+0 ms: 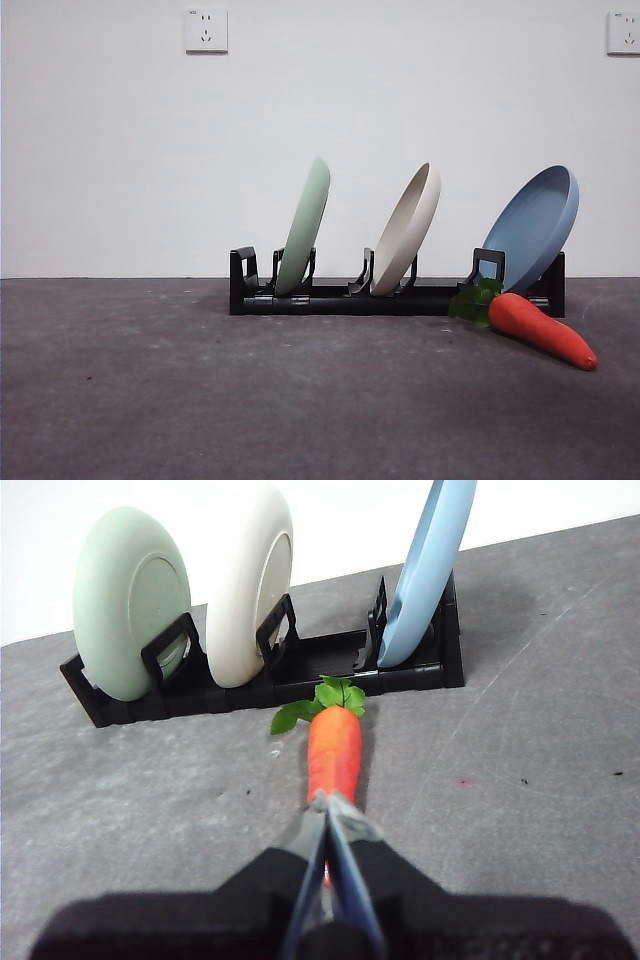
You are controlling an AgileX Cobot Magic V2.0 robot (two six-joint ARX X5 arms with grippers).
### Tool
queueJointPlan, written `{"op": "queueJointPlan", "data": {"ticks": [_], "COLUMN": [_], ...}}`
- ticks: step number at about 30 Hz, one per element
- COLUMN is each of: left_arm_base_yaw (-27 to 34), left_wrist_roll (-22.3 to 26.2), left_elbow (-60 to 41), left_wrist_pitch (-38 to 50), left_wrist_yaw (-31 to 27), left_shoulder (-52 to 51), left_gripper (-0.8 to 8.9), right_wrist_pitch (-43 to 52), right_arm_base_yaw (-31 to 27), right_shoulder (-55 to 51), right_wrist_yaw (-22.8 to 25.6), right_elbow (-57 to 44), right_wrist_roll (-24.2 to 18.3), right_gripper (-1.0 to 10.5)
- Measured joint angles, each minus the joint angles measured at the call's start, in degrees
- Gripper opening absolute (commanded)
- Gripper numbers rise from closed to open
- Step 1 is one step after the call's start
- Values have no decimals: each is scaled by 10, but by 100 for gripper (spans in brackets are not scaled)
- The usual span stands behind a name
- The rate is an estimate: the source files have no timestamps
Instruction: Take the green plate from the plate rack,put the plate on the table,take the carrot from the table,put the carrot in the plate
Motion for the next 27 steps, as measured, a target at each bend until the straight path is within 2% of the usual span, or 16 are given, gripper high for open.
{"op": "queueJointPlan", "data": {"ticks": [5, 11, 17, 22, 27], "left_arm_base_yaw": [0, 0, 0, 0, 0], "left_wrist_roll": [-41, -64, -68, -64, -32], "left_elbow": [10, 82, 167, 242, 319], "left_wrist_pitch": [-17, -44, -92, -160, -216], "left_wrist_yaw": [50, 102, 139, 202, 276], "left_shoulder": [0, 2, 39, 98, 165], "left_gripper": [-6, -6, -6, -6, -6], "right_wrist_pitch": [1, -3, -76, -140, -252], "right_arm_base_yaw": [0, 0, 0, 0, 0], "right_shoulder": [1, 21, 85, 160, 245], "right_wrist_yaw": [-1, -3, -57, -143, -199], "right_elbow": [6, 70, 157, 250, 358], "right_wrist_roll": [24, 54, 55, 24, -38], "right_gripper": [-11, -12, -11, -11, -11]}}
